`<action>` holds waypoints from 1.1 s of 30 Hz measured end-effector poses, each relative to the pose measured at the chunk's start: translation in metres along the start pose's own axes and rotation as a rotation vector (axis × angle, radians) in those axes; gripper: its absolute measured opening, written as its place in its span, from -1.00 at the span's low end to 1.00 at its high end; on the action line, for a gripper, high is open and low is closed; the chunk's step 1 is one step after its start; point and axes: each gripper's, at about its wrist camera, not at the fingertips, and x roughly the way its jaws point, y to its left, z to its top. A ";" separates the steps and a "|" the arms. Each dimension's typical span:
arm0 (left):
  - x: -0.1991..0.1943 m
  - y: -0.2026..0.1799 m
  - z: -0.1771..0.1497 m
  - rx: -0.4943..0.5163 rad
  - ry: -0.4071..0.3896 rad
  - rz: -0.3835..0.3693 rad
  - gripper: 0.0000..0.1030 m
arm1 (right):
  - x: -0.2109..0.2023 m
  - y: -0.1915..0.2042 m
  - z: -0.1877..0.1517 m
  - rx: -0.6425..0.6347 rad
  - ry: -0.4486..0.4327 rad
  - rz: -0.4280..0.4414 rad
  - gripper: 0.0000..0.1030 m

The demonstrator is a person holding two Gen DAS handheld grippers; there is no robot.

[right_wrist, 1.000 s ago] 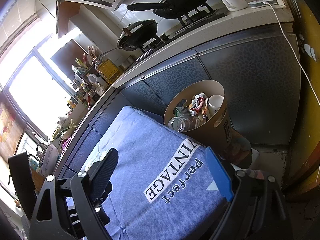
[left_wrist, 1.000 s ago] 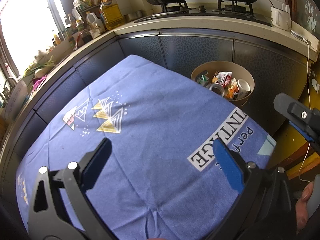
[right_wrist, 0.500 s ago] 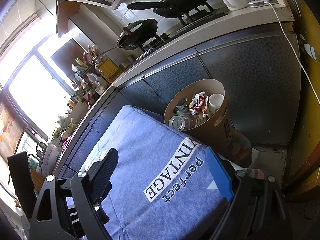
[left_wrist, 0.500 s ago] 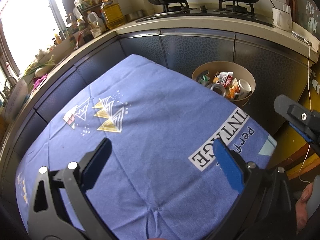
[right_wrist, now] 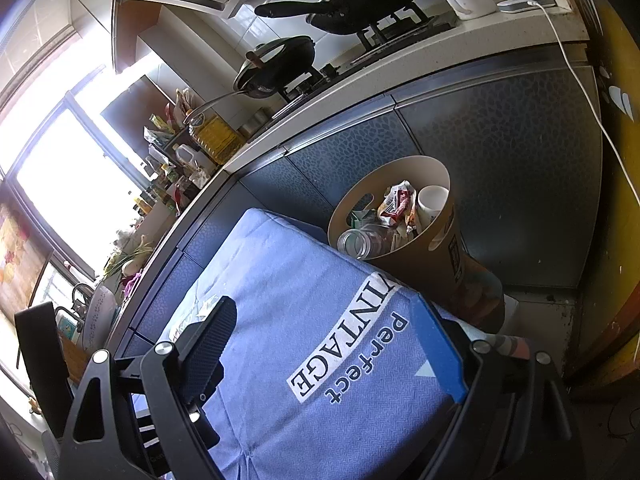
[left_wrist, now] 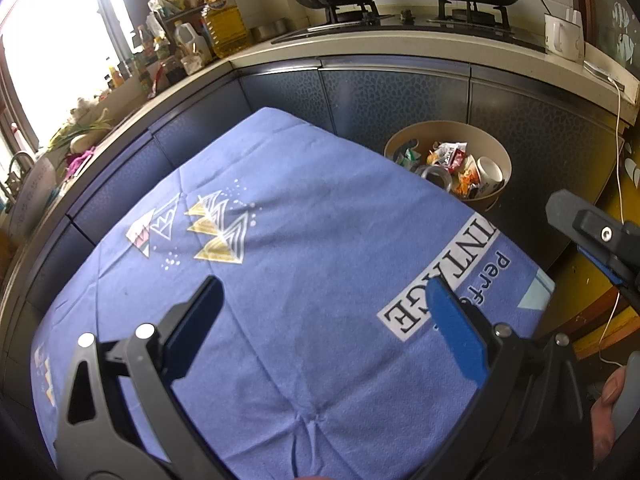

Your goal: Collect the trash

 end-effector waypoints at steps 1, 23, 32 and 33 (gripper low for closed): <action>0.000 0.000 0.000 0.000 0.000 0.000 0.88 | 0.000 0.000 0.000 0.000 0.000 0.000 0.67; 0.001 0.002 0.001 -0.003 0.011 -0.048 0.88 | -0.001 0.001 0.000 -0.002 0.000 0.000 0.67; 0.004 -0.002 0.002 -0.006 0.024 -0.048 0.88 | 0.002 0.002 -0.005 -0.002 0.004 -0.002 0.67; 0.005 -0.001 0.002 -0.008 0.029 -0.046 0.88 | 0.001 0.003 -0.006 -0.002 0.004 -0.002 0.67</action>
